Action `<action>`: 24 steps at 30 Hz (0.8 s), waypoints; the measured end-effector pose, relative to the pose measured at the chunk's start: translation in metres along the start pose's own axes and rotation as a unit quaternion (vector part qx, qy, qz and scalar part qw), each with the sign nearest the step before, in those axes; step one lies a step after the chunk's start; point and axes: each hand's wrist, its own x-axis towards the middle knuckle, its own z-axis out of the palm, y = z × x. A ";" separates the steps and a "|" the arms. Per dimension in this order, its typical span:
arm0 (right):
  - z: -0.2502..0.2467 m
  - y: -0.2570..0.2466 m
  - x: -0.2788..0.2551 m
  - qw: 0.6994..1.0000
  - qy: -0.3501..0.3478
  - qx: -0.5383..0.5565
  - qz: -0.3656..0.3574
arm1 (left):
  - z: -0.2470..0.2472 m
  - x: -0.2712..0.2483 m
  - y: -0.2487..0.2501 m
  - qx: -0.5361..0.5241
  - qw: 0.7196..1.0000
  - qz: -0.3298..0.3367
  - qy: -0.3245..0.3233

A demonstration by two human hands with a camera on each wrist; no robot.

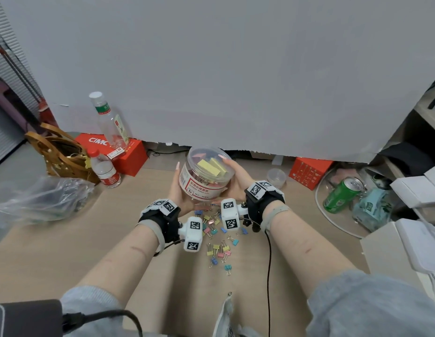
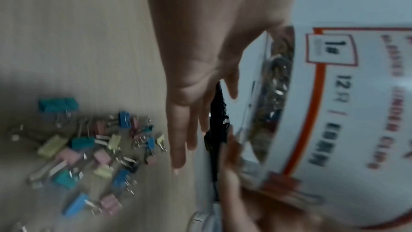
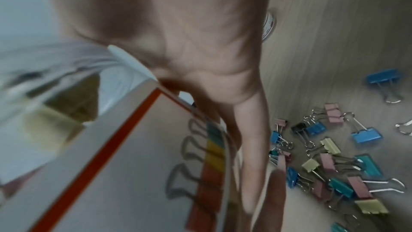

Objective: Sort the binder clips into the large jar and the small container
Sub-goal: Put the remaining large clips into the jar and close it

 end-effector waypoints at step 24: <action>0.066 -0.040 0.073 0.807 0.114 -0.561 -0.146 | -0.022 0.023 0.078 -0.060 0.996 -0.062 -0.017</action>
